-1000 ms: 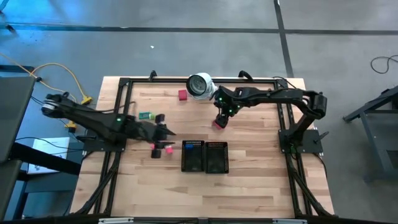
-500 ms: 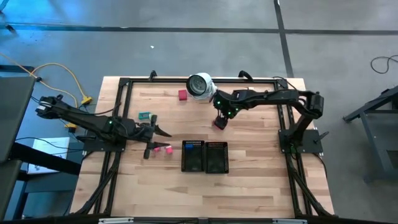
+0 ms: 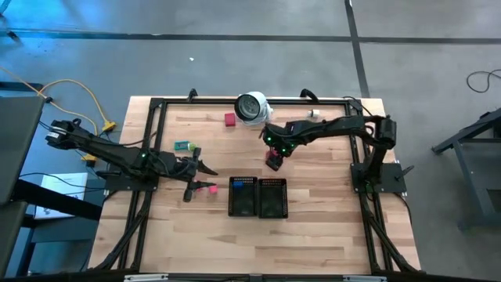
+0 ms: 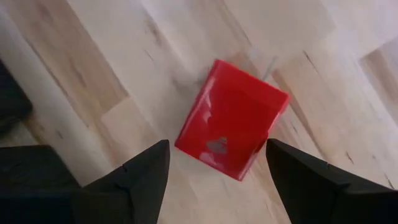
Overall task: Pick & Place Office items
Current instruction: Put the bottom red charger adapter into the right black bin
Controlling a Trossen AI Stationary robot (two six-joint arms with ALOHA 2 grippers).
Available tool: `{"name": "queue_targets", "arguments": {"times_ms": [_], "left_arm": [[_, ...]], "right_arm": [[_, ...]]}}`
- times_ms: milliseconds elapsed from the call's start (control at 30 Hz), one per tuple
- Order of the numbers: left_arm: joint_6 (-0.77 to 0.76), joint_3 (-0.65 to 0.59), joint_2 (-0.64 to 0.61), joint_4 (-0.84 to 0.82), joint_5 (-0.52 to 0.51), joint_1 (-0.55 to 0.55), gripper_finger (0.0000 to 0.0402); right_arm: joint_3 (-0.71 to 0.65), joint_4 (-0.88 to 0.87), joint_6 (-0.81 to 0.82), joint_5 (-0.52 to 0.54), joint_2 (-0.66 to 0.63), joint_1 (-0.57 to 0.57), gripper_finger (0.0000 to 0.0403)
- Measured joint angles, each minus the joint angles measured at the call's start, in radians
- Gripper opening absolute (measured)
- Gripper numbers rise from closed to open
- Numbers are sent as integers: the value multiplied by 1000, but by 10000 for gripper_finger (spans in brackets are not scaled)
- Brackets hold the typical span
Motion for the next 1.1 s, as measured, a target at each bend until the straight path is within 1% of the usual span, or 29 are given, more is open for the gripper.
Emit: {"name": "queue_targets", "arguments": {"times_ms": [233,467,600,833,1000,1100], "left_arm": [[-8,0,7,1,0,0,159],[-10,0,7,1,0,0,159],[-10,0,7,1,0,0,159],[-10,0,7,-1,-1,0,159],[-22,0,7,-10,-1,0,159],[-26,0,7,-18,-1,0,159]], "right_arm": [[1,58,-4,8,0,2,254],[1,66,39,35,2,2,254],[3,66,47,55,29,2,254],[6,81,71,4,100,3,254],[7,89,67,5,118,9,254],[6,91,65,19,119,10,243]]}}
